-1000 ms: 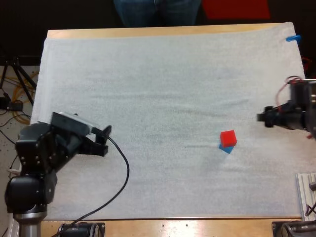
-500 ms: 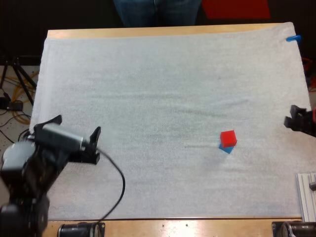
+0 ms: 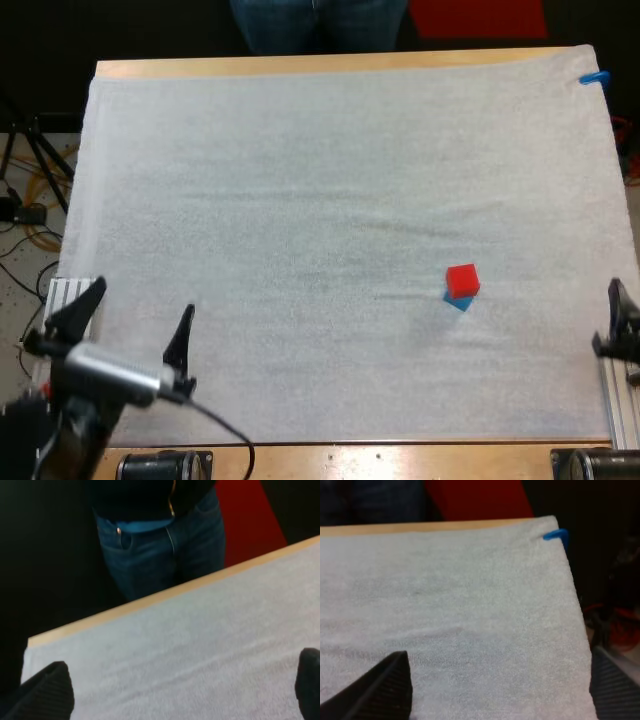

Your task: Stack red cube on blue cube

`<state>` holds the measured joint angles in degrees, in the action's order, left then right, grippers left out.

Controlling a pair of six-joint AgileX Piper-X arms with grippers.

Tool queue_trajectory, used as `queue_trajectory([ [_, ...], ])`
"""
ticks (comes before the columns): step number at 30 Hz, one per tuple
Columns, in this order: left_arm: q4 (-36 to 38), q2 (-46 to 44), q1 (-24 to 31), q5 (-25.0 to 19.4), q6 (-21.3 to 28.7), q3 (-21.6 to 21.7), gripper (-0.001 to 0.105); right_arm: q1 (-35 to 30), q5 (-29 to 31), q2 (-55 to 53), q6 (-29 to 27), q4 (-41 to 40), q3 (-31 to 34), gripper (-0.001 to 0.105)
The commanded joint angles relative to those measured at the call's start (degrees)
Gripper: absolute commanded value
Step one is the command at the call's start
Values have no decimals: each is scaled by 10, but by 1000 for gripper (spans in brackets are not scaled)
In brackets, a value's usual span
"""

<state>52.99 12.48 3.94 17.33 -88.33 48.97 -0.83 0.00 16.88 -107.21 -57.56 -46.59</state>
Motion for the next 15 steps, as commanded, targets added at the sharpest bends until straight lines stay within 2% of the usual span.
queue_trajectory([
  [1, -1, -21, 0, 0, -1, -2, 87, -2, 0, -25, -10, 4, 8, 71],
  [5, 9, -74, 0, 0, -2, -15, 87, -2, 0, -84, -10, 4, 35, 71],
  [8, 54, -113, 0, 4, -2, -29, 87, -2, 0, -125, 8, 2, 61, 71],
  [10, 101, -139, 0, 5, -2, -39, 87, -2, 0, -150, 48, -5, 79, 71],
  [15, 158, -192, 0, 5, -2, -52, 87, -2, -13, -194, 52, -10, 102, 71],
])
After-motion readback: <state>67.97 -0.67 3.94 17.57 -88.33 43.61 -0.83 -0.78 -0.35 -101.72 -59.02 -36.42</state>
